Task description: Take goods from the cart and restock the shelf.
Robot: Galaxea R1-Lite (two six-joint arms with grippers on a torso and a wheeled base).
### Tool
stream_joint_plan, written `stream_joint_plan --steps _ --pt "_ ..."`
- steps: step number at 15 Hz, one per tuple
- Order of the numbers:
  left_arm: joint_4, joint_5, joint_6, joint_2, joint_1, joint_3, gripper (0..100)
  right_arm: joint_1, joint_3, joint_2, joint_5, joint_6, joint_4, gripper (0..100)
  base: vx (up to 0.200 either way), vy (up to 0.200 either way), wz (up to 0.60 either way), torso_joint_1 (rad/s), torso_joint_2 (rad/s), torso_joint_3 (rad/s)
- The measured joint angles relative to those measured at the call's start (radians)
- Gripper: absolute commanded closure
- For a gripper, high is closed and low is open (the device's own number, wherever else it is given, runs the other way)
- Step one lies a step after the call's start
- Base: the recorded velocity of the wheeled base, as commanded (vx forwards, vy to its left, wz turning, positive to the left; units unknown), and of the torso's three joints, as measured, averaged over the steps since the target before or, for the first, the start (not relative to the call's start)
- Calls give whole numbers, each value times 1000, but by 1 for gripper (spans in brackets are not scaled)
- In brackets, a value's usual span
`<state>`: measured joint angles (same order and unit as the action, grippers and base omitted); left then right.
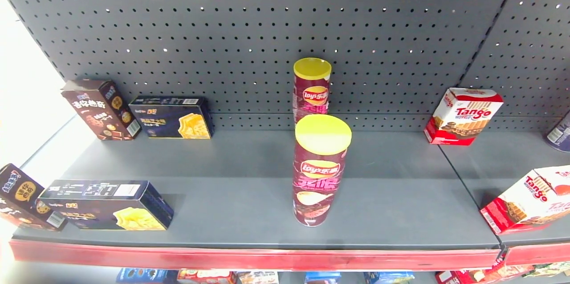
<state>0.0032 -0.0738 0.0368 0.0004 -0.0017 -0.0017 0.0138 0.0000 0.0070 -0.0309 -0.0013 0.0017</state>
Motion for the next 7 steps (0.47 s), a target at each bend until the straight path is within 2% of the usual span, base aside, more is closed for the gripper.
stream_joint_plan --steps 7 --pt "0 0 0 0 0 0 0 0 0 0 -1 1 0 0 0 0 0 0 0 0"
